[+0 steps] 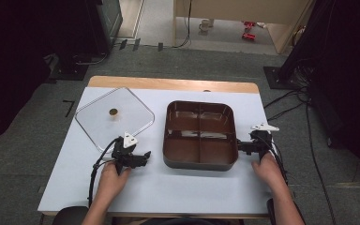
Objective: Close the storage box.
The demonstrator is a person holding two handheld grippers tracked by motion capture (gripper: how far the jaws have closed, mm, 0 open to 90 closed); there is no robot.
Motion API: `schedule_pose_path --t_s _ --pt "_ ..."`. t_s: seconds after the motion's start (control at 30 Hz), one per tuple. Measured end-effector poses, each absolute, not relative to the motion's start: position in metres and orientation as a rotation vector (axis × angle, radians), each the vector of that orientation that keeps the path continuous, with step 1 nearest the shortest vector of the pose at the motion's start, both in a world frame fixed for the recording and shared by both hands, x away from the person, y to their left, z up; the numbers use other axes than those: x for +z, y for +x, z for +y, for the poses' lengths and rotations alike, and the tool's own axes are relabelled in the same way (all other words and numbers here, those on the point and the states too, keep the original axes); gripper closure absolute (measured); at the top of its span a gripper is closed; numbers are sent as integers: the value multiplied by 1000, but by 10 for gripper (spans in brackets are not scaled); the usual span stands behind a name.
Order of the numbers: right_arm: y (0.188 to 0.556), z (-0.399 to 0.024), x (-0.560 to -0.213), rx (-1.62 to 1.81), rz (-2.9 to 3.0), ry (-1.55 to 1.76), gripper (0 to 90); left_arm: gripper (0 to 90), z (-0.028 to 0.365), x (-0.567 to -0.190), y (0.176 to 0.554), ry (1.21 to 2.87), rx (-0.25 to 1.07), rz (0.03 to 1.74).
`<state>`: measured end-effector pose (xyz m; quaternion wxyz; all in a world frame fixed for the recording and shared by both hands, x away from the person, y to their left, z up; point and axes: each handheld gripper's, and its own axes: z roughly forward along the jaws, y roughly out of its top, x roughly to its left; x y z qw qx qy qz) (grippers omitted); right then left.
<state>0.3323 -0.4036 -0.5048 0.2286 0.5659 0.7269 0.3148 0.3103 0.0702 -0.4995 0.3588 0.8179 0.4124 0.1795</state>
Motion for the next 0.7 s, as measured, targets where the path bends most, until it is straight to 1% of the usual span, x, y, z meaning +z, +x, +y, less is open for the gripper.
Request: schedule_pose_path --t_s 0.7 --pt "332 -404 -505 867 2001 1558 60 157 70 -499 310 2118 468 1061"
